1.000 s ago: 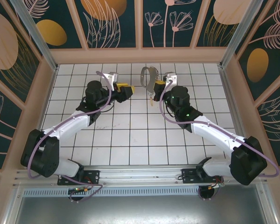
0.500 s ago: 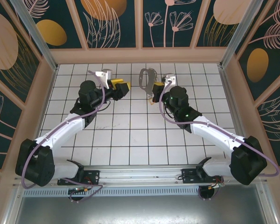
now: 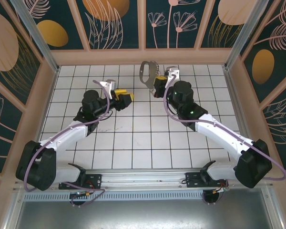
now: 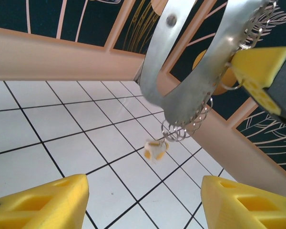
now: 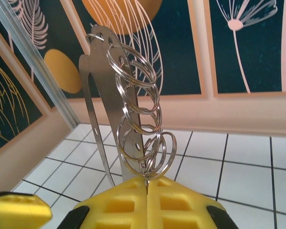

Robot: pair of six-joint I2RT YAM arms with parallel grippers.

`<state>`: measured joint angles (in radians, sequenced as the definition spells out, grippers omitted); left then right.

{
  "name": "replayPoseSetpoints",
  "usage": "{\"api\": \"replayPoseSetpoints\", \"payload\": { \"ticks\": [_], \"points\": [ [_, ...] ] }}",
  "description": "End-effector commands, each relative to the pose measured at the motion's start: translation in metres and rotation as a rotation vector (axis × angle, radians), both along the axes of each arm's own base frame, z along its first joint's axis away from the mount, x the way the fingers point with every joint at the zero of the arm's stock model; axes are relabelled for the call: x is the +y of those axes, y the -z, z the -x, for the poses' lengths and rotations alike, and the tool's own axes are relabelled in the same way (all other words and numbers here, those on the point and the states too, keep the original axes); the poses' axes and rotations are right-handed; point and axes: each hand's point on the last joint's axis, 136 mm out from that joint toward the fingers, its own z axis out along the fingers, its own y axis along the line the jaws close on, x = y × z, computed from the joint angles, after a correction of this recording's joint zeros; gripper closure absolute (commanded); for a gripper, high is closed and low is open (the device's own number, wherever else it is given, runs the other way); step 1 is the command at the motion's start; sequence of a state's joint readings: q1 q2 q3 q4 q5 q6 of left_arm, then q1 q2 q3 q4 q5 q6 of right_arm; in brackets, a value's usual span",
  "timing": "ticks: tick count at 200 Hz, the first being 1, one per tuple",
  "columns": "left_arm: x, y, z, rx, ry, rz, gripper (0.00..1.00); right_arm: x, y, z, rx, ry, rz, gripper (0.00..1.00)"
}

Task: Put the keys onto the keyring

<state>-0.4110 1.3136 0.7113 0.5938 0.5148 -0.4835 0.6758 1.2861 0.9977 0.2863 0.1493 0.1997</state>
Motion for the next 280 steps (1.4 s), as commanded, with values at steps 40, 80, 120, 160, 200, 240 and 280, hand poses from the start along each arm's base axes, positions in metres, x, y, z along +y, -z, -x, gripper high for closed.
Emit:
{"api": "replayPoseSetpoints", "payload": {
  "ticks": [40, 80, 120, 160, 200, 240, 280],
  "points": [
    [0.012, -0.042, -0.003, -0.092, -0.076, 0.056, 0.36, 0.031, 0.01, 0.003, 0.02, -0.074, -0.004, 1.0],
    [0.024, -0.071, 0.002, -0.133, -0.131, 0.089, 0.34, 0.071, 0.051, 0.024, 0.105, -0.171, -0.027, 1.0],
    [0.027, -0.09, 0.008, -0.16, -0.131, 0.097, 0.34, 0.124, 0.098, 0.054, 0.214, -0.294, -0.051, 1.0],
    [0.028, -0.095, 0.008, -0.157, -0.136, 0.1, 0.33, 0.132, 0.148, 0.045, 0.326, -0.271, -0.112, 1.0],
    [0.027, -0.094, 0.008, -0.151, -0.133, 0.099, 0.33, 0.112, 0.188, 0.015, 0.387, -0.176, -0.167, 1.0],
    [0.026, -0.092, 0.008, -0.14, -0.125, 0.104, 0.33, 0.096, 0.207, -0.011, 0.412, -0.125, -0.189, 1.0],
    [0.024, -0.087, 0.007, -0.123, -0.12, 0.107, 0.33, 0.089, 0.221, -0.038, 0.427, -0.087, -0.177, 1.0]
  ]
}}
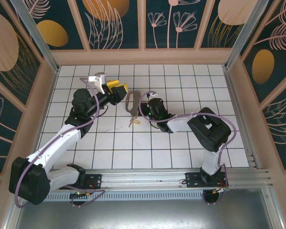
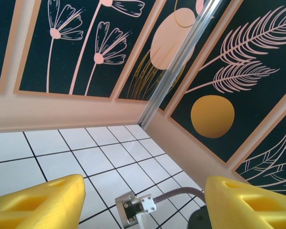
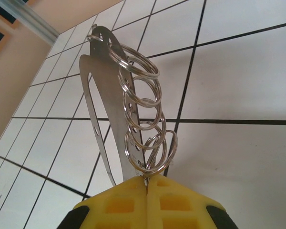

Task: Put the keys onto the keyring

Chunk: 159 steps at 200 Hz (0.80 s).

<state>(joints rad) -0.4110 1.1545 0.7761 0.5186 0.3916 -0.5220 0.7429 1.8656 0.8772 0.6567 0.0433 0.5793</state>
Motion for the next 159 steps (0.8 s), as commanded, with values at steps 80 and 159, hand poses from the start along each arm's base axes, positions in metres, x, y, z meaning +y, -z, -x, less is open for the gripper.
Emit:
{"api": "replayPoseSetpoints", "payload": {
  "ticks": [80, 159],
  "points": [
    [-0.002, -0.003, 0.002, 0.007, 0.023, 0.033, 0.33, 0.013, 0.001, -0.063, -0.003, -0.024, -0.055, 1.0],
    [-0.001, 0.0, 0.004, 0.026, 0.029, 0.075, 0.32, 0.009, -0.001, -0.127, 0.021, 0.006, -0.066, 0.49]
  ]
}}
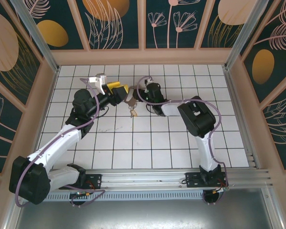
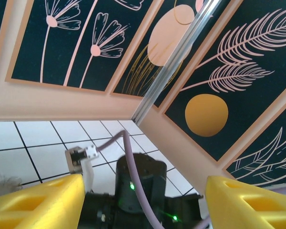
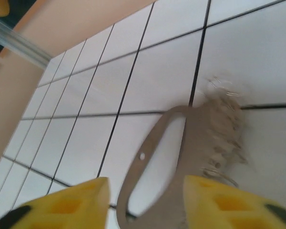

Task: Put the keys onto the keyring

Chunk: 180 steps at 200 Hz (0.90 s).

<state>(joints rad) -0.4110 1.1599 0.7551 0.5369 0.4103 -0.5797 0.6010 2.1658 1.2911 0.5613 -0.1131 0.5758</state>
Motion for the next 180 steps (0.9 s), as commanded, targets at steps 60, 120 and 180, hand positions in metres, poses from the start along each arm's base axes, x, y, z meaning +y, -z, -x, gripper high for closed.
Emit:
{"api": "replayPoseSetpoints", "payload": {
  "ticks": [60, 120, 180],
  "points": [
    [0.007, -0.001, -0.005, -0.012, -0.048, 0.004, 0.2, -0.04, -0.044, 0.013, -0.064, 0.02, 0.008, 0.37],
    [0.048, 0.027, -0.03, 0.035, -0.33, -0.126, 0.02, -0.128, -0.091, 0.068, -0.157, 0.126, 0.108, 0.01],
    [0.165, 0.032, -0.014, -0.132, -0.944, -0.234, 0.01, -0.287, -0.115, 0.1, -0.211, 0.544, 0.261, 0.01]
  ]
}}
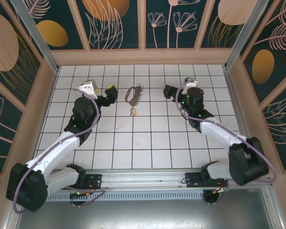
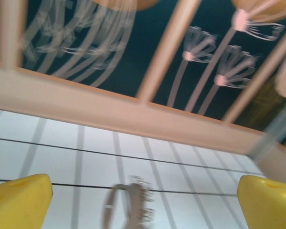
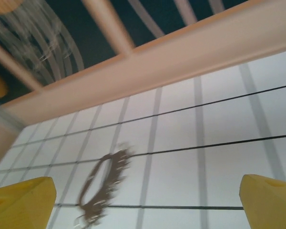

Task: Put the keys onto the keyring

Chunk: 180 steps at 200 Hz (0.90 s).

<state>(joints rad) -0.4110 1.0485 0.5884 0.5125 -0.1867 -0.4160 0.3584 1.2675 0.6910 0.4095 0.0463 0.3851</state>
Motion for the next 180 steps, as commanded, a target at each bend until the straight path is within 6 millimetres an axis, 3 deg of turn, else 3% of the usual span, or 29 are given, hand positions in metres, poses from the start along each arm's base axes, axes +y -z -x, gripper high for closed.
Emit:
{"api": "replayPoseSetpoints", "payload": {
  "ticks": [1, 21, 41, 71, 100, 122, 135, 155, 180],
  "points": [
    [0.068, -0.013, 0.011, -0.123, -0.345, -0.105, 0.01, -0.076, 0.019, 0.012, 0.032, 0.24, 0.093, 0.01],
    [0.096, 0.004, 0.012, -0.075, -0.458, -0.204, 0.01, -0.138, 0.015, 0.025, -0.042, 0.463, 0.093, 0.01],
    [0.118, 0.027, 0.017, -0.044, -0.522, -0.265, 0.01, -0.186, 0.021, 0.041, -0.084, 0.64, 0.085, 0.01],
    [0.147, 0.06, 0.022, -0.042, -0.609, -0.328, 0.01, -0.212, 0.046, 0.041, -0.001, 0.715, 0.192, 0.01],
    [0.155, 0.094, 0.017, -0.003, -0.609, -0.358, 0.01, -0.214, 0.066, 0.04, -0.011, 0.707, 0.261, 0.01],
    [0.154, 0.107, 0.014, -0.009, -0.575, -0.382, 0.01, -0.208, 0.074, 0.043, -0.066, 0.668, 0.285, 0.01],
    [0.155, 0.113, 0.015, -0.019, -0.554, -0.361, 0.01, -0.201, 0.079, 0.045, -0.105, 0.623, 0.289, 0.01],
    [0.152, 0.122, 0.011, -0.023, -0.506, -0.358, 0.01, -0.183, 0.067, 0.047, -0.219, 0.521, 0.3, 0.01],
    [0.146, 0.134, -0.003, -0.012, -0.456, -0.371, 0.02, -0.16, 0.081, 0.045, -0.281, 0.369, 0.325, 0.01]
  ]
}}
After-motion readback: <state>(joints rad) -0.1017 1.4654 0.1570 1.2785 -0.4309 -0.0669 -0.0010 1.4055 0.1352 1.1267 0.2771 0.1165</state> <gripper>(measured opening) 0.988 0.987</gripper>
